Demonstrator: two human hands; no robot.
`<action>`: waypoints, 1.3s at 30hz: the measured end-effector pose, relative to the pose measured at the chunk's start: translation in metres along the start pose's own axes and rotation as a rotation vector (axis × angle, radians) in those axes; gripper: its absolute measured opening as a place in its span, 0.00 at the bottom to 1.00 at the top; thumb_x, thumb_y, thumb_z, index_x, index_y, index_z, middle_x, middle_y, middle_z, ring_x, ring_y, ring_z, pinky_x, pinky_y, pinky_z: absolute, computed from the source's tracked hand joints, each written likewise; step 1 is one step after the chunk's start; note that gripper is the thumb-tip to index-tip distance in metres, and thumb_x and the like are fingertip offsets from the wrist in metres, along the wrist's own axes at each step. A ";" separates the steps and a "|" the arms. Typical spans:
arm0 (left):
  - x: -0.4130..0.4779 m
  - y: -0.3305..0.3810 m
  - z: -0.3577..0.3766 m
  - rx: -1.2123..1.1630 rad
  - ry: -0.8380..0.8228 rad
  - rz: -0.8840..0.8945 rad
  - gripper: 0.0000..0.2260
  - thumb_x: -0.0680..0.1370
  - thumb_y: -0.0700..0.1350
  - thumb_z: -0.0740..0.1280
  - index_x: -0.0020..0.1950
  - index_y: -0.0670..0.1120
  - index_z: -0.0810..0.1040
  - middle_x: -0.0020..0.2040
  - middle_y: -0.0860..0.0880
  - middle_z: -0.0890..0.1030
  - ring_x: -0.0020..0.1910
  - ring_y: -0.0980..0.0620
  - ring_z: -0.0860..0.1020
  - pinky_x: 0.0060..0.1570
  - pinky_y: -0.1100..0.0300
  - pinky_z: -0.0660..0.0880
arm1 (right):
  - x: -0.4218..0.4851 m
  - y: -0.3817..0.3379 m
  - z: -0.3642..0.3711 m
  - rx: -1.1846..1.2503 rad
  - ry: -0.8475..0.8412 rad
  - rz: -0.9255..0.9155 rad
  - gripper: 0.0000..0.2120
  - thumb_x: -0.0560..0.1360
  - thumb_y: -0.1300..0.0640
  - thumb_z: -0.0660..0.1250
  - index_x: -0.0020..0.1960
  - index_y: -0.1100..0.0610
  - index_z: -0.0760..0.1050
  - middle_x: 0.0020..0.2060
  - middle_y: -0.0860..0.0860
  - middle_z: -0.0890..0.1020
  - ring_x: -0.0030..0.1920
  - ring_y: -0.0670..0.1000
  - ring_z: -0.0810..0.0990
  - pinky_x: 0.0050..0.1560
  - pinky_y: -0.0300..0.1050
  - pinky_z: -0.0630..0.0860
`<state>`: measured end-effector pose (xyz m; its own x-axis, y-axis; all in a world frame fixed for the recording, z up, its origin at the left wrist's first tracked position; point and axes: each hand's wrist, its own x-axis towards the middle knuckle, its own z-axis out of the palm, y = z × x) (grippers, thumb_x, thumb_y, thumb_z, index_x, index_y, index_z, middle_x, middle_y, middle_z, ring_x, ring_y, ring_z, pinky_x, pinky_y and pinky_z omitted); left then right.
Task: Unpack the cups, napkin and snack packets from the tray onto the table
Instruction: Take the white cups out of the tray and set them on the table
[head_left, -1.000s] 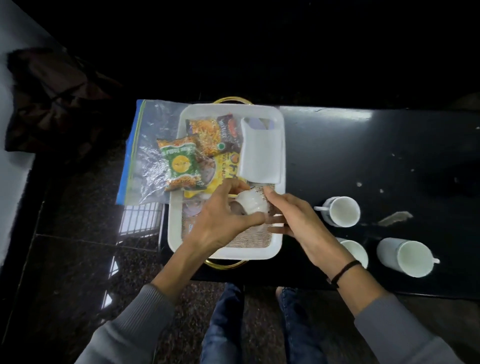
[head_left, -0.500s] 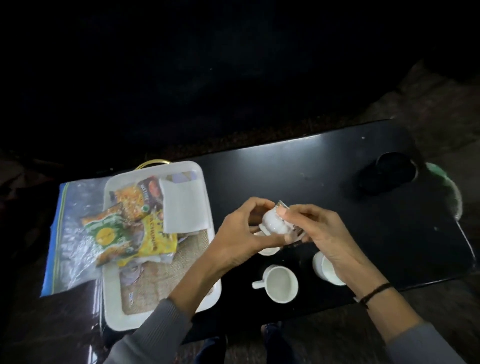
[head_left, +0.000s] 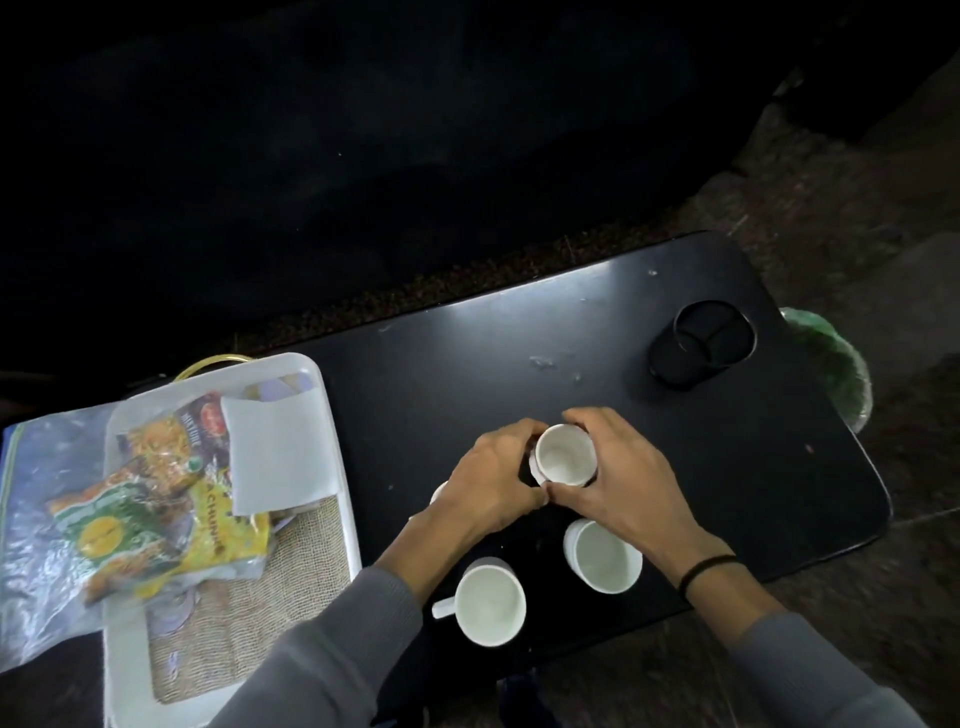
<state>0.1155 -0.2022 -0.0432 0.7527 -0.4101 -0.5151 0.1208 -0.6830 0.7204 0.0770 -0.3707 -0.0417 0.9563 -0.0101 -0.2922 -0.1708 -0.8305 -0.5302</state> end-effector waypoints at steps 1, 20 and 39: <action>0.002 -0.001 0.001 0.003 0.004 -0.006 0.28 0.71 0.39 0.76 0.70 0.50 0.75 0.64 0.50 0.81 0.65 0.50 0.78 0.64 0.49 0.76 | 0.000 0.002 0.002 -0.001 0.000 -0.015 0.36 0.65 0.45 0.80 0.69 0.51 0.72 0.63 0.46 0.77 0.60 0.49 0.78 0.54 0.44 0.77; 0.002 0.000 0.013 0.046 0.145 -0.019 0.16 0.80 0.38 0.63 0.65 0.48 0.81 0.59 0.49 0.85 0.59 0.48 0.82 0.60 0.49 0.78 | 0.001 0.022 0.022 -0.069 0.007 -0.081 0.30 0.67 0.41 0.77 0.63 0.52 0.71 0.58 0.47 0.72 0.60 0.49 0.71 0.42 0.43 0.77; -0.040 -0.028 -0.029 -0.052 0.326 -0.032 0.13 0.79 0.36 0.66 0.58 0.48 0.84 0.54 0.53 0.87 0.54 0.55 0.84 0.59 0.52 0.80 | 0.004 -0.030 -0.004 -0.232 0.027 -0.233 0.14 0.75 0.48 0.74 0.57 0.52 0.77 0.55 0.45 0.77 0.59 0.48 0.72 0.39 0.39 0.73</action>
<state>0.1011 -0.1494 -0.0288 0.9144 -0.1679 -0.3683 0.1745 -0.6573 0.7331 0.0871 -0.3486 -0.0236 0.9697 0.1831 -0.1618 0.1090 -0.9168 -0.3841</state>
